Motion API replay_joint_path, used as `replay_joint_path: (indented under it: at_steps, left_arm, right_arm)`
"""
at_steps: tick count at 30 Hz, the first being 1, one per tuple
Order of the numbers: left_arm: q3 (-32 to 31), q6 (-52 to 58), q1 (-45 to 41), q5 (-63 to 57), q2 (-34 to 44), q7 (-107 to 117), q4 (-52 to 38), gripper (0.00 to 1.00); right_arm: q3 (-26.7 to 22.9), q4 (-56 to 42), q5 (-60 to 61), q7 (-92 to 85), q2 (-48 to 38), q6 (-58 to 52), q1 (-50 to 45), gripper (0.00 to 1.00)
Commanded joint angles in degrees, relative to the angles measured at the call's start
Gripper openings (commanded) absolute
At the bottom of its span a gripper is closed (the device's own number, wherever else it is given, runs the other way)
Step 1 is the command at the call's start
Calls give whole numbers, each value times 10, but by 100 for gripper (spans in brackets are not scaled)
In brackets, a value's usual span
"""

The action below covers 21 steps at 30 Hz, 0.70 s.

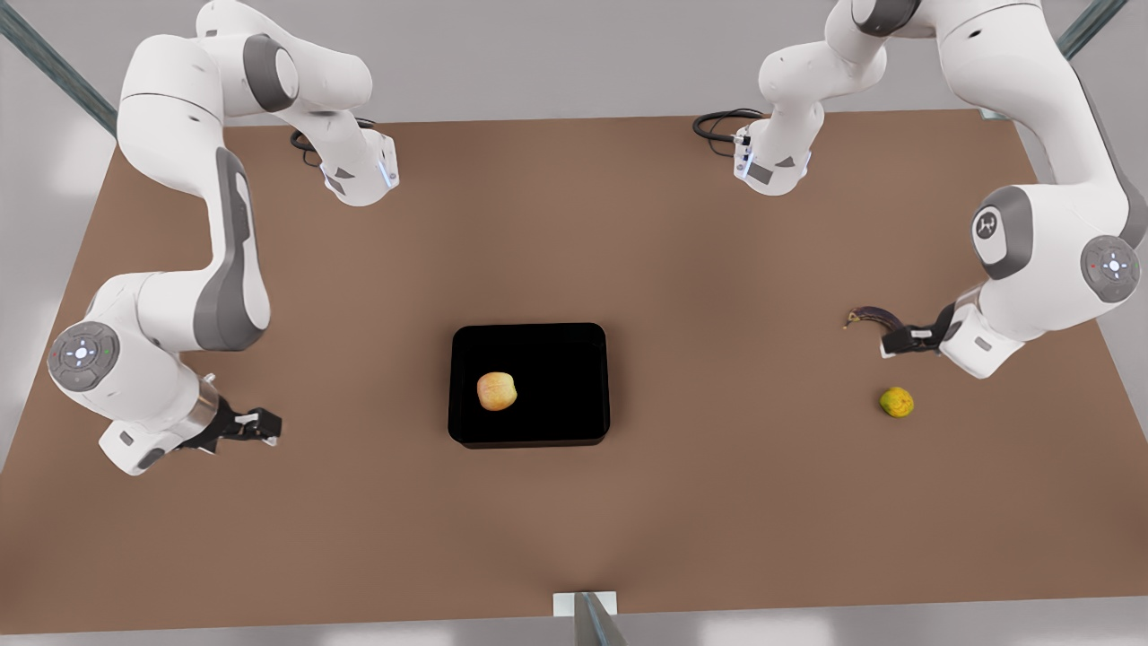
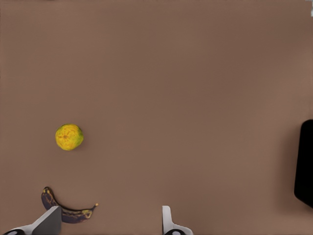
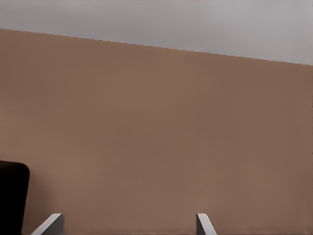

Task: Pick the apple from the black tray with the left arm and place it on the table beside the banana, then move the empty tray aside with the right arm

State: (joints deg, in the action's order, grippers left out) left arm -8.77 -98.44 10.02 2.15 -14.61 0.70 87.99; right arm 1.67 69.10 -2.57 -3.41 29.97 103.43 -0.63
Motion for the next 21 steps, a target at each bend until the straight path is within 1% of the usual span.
replay_joint_path:
  at_steps: [1, 2, 4, 5, 6, 7, 8, 9, 10, 11, 12, 13, 14, 15, 16, 17, 19, 20, 21]
  left_arm:
    - [0, -36, 0, -2, 0, 0, 0, 100]
    - [0, -36, -4, -3, 1, 0, 1, 100]
    - [-3, -36, -54, -7, 0, -3, -11, 100]
    - [-13, -35, -69, 11, 7, -5, -5, 100]
    - [-52, -34, -76, 73, 4, 8, -16, 100]
    - [-56, -57, -130, -19, -23, 94, -61, 100]
    - [-59, -63, -235, -76, -80, 235, -105, 100]
    - [-59, -61, -323, -121, -158, 389, -192, 100]
    - [-57, -62, -365, -132, -201, 453, -235, 100]
    - [-60, -71, -387, -130, -259, 504, -304, 100]
    - [-53, -103, -422, -134, -284, 583, -327, 100]
    - [-19, -119, -493, -170, -306, 708, -329, 100]
    - [7, -131, -538, -207, -328, 787, -329, 100]
    - [7, -198, -549, -203, -348, 937, -331, 100]
    - [7, -269, -541, -177, -369, 954, -333, 100]
    - [6, -272, -549, -178, -406, 872, -353, 100]
    - [27, -271, -576, -184, -426, 781, -354, 100]
    - [27, -272, -577, -190, -437, 766, -363, 100]
    - [31, -277, -590, -202, -468, 769, -392, 100]
  right_arm:
    - [-1, 0, 0, 16, -1, -7, 0, 100]
    - [-2, 0, 0, 16, -1, -7, 0, 100]
    - [-5, 0, -1, 16, 3, -6, 0, 100]
    - [-7, 0, -2, 17, 18, 2, 2, 100]
    - [-8, -1, -2, 16, 36, 5, 2, 100]
    - [-18, -2, -1, 16, 51, 29, 3, 100]
    - [-17, -1, -2, 16, 57, 34, 1, 100]
    - [-17, -2, -2, 16, 57, 34, 1, 100]
    - [-17, -2, -2, 17, 56, 34, 1, 100]
    - [-16, -2, -2, 17, 44, 28, 1, 100]
    - [-15, -2, -2, 17, 24, 18, 0, 100]
    - [-14, -2, -2, 17, 10, -7, -1, 100]
    - [-14, -2, -2, 17, -2, -16, 0, 100]
    - [-13, -2, -2, 17, -2, -17, -1, 100]
    - [-13, -2, -2, 17, -1, -17, -2, 100]
    - [-14, -2, -2, 17, 0, -17, -2, 100]
    - [-16, -2, -1, 17, 1, -16, 0, 100]
    - [-16, -2, -1, 17, 1, -16, 0, 100]
    - [-17, -2, -1, 17, 1, -16, 1, 100]
